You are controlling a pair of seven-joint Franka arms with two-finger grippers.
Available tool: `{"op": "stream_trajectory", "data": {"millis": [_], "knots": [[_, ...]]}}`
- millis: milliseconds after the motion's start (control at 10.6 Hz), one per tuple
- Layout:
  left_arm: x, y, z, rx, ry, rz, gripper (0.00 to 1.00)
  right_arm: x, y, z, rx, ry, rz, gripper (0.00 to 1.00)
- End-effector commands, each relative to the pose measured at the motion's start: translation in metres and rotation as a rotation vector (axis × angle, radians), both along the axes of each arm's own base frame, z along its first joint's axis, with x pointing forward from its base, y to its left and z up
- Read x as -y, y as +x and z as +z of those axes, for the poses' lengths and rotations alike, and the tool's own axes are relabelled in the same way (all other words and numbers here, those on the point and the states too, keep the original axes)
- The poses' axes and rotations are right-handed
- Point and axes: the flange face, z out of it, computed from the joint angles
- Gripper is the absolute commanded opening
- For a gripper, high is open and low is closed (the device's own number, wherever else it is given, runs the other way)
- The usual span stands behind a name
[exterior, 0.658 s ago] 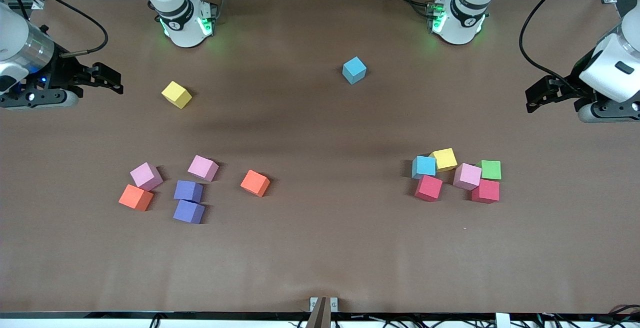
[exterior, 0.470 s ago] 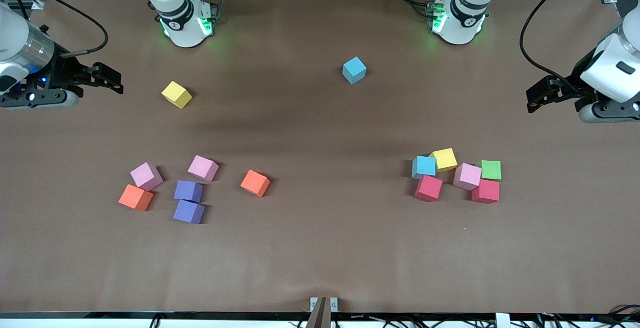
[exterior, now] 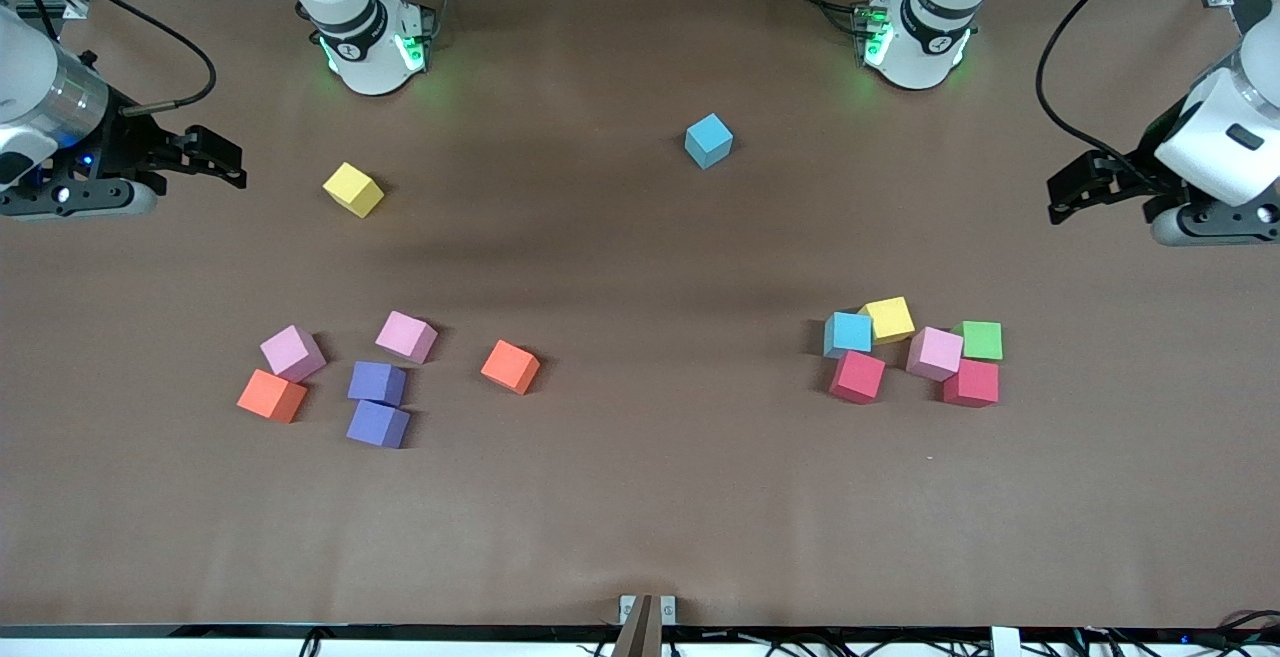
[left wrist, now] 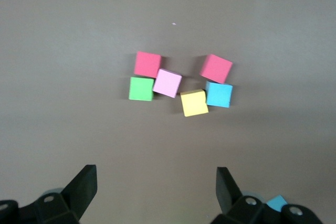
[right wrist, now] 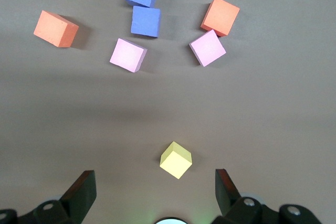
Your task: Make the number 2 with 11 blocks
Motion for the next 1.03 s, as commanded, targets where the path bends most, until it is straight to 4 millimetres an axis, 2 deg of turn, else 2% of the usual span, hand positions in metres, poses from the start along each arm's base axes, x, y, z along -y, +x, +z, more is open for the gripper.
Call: {"op": "stream_trajectory", "data": {"millis": [0, 94, 188, 282, 376, 658, 846, 940], "knots": [[0.028, -0.009, -0.023, -0.056, -0.021, -0.032, 1.0, -0.003, 0.005, -0.006, -0.023, 0.018, -0.005, 1.0], [0.04, -0.013, -0.037, -0.079, -0.013, -0.018, 1.0, -0.007, 0.01, -0.014, -0.039, 0.021, 0.001, 1.0], [0.062, -0.022, -0.056, -0.106, -0.001, -0.01, 1.0, -0.01, 0.016, -0.027, -0.057, 0.026, 0.01, 1.0], [0.088, -0.037, -0.065, -0.098, 0.007, -0.001, 1.0, -0.016, 0.027, -0.05, -0.091, 0.041, 0.033, 1.0], [0.108, -0.05, -0.088, -0.1, 0.02, 0.03, 1.0, -0.029, 0.039, -0.077, -0.119, 0.077, 0.048, 1.0], [0.162, -0.114, -0.157, -0.093, 0.065, 0.04, 1.0, -0.085, 0.075, -0.16, -0.098, 0.124, 0.117, 1.0], [0.208, -0.152, -0.199, -0.138, 0.056, 0.202, 1.0, -0.121, 0.088, -0.205, -0.058, 0.14, 0.152, 1.0], [0.229, -0.172, -0.224, -0.135, 0.036, 0.258, 1.0, -0.129, 0.092, -0.226, -0.053, 0.144, 0.163, 1.0]]}}
